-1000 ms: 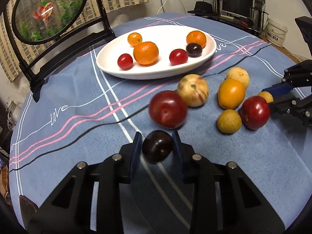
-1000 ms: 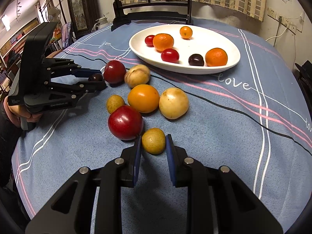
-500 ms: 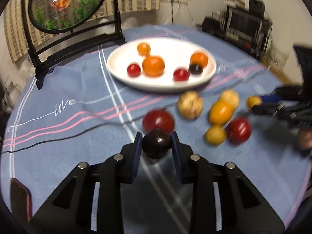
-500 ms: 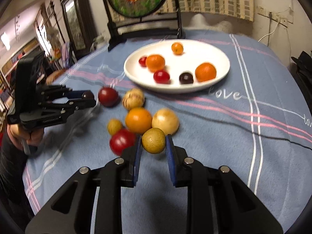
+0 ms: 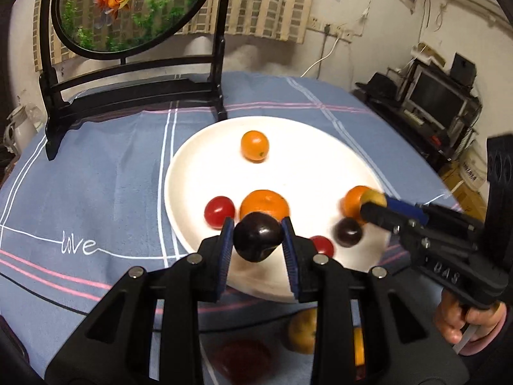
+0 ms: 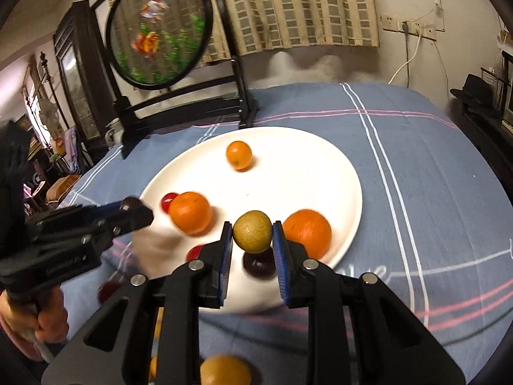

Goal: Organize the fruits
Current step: 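Place the plum and the potato on the white plate, opening both tools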

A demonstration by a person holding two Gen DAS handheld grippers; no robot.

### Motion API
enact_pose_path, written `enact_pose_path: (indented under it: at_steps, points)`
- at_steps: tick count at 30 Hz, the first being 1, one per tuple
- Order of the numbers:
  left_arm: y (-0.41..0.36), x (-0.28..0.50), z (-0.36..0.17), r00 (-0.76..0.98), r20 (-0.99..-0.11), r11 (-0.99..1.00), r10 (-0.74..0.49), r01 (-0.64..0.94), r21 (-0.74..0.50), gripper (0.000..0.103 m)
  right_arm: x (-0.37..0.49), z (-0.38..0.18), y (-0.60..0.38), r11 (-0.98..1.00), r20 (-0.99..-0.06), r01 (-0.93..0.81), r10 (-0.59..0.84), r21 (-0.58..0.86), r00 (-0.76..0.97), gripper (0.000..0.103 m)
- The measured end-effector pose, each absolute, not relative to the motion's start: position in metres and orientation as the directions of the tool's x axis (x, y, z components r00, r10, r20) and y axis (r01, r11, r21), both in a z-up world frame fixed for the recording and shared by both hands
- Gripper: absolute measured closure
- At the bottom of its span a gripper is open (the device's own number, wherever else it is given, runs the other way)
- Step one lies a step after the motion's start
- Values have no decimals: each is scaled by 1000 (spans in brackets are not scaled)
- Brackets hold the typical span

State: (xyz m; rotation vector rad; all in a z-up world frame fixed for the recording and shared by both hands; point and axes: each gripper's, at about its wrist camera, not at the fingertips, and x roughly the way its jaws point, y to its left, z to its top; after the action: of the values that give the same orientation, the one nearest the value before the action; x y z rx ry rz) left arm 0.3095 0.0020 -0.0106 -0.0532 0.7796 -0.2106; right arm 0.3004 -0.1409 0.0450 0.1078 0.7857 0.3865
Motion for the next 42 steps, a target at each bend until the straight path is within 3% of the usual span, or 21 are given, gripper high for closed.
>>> enact_pose_path:
  at_steps: [1,2,3,4,12,20,37,42]
  points:
    - [4,310,-12,694,-693,980,-195,155,-121,65,303,44,-141,924,-665,-301,380,237,643,72]
    - [6,310,-12,699,-692,984,-180,139,-116,32,305,44,-139,927,-663,-296,372,230,649,55]
    - [10,307,-9,713,-684,988,-154,110,-108,17,304,45,-138,932,-664,-287,359,220,656,47]
    - [14,303,-5,731,-668,990,-139,90,-108,8,300,49,-138,938,-660,-280,344,205,668,42]
    - [43,250,17,784,-613,993,-101,41,-111,2,251,69,-143,901,-650,-384,415,199,636,42]
    - [67,217,-9,748,-663,992,-34,-57,-114,2,194,57,-134,855,-682,-470,478,218,554,42]
    - [67,216,-15,734,-679,992,-6,-82,-97,2,168,36,-111,827,-774,-542,438,148,457,42]
    - [67,216,-15,734,-679,992,-6,-82,-97,2,168,31,-109,826,-788,-545,427,140,444,48]
